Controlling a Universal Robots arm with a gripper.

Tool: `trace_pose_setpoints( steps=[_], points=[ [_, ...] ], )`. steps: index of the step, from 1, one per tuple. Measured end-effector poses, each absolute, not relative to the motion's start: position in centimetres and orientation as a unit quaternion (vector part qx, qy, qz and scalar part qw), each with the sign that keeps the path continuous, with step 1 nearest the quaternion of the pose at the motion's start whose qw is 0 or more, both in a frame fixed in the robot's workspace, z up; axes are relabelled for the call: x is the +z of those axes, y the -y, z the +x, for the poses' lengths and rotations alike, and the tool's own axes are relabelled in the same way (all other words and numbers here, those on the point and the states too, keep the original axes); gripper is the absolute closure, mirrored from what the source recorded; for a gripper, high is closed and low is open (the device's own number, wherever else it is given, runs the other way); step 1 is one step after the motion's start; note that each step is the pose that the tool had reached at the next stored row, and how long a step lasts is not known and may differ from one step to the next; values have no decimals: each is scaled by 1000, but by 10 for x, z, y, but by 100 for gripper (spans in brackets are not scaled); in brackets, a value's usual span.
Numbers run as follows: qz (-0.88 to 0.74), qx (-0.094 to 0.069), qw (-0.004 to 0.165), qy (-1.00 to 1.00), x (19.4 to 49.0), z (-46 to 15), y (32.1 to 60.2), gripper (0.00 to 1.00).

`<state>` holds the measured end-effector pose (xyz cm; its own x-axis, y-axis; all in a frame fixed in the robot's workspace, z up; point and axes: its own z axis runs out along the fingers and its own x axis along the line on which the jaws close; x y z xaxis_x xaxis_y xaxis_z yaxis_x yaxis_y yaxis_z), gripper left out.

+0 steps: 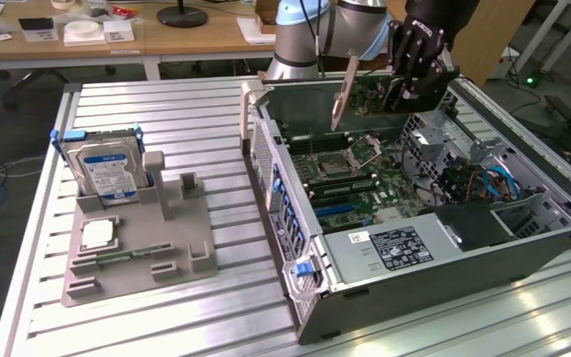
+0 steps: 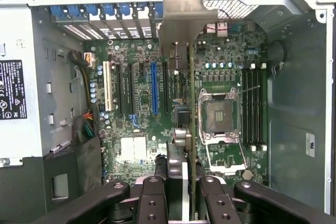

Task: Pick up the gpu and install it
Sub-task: 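Insert the gpu into the slot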

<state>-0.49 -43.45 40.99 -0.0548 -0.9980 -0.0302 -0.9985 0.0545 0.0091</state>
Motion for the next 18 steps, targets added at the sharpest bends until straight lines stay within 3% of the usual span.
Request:
trace_pose_setpoints(
  steps=[9,18],
  points=[
    [-698,14,8,-716,399,-5,434,72],
    [-691,4,18,-722,390,-5,434,72]
  ],
)
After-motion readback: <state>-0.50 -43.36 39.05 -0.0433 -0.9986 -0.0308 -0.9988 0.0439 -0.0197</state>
